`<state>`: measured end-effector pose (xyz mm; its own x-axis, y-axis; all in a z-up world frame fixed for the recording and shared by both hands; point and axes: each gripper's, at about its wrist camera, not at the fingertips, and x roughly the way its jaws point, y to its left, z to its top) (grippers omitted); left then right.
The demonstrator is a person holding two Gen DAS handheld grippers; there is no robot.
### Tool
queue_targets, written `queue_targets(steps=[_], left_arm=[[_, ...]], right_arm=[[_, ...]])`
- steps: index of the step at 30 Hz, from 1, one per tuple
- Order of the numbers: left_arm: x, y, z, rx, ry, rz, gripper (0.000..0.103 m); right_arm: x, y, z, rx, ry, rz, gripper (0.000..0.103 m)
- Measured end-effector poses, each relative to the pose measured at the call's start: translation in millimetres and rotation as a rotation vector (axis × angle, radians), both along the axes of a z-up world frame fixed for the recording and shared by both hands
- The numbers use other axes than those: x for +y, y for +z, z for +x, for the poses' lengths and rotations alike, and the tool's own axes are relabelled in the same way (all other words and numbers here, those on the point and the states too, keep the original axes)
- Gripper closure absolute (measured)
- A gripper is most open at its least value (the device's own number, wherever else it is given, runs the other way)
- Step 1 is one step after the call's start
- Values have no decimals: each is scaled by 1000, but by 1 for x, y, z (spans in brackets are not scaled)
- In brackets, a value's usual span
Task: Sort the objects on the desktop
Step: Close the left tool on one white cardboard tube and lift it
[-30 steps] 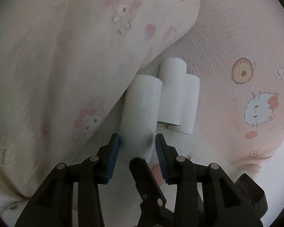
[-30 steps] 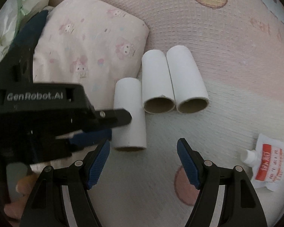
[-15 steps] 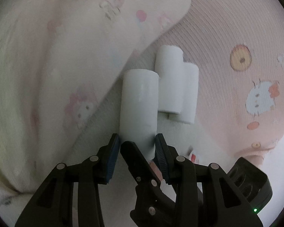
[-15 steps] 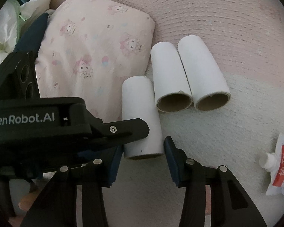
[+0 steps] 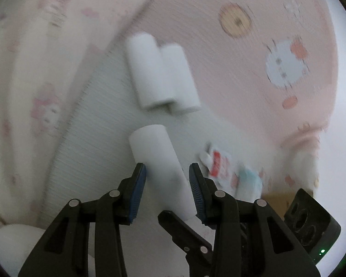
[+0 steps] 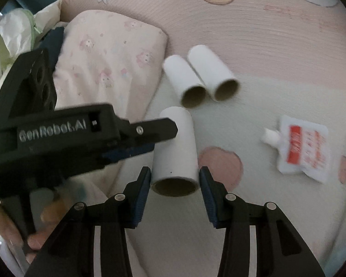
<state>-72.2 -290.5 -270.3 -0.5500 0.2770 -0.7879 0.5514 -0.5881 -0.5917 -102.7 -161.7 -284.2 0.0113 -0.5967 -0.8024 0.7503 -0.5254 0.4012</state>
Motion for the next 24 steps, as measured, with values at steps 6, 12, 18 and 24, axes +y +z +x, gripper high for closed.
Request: queue_targets(steps=[6,12,18,24], left_arm=[[28,-20,-18,-24,-80,126,61],[44,-31,-24,-24,-128,205,61],[73,-34,-18,-5,-170,214,61],[106,-36,-11,-2,-238,211,61]], right_arm=[[48,2,-4,13,-57,66,62],[75,0,-11,-54,-116,74,62],[108,2,-10,-60,-146,108,62],[140,7,3,-15,-196,183,62]])
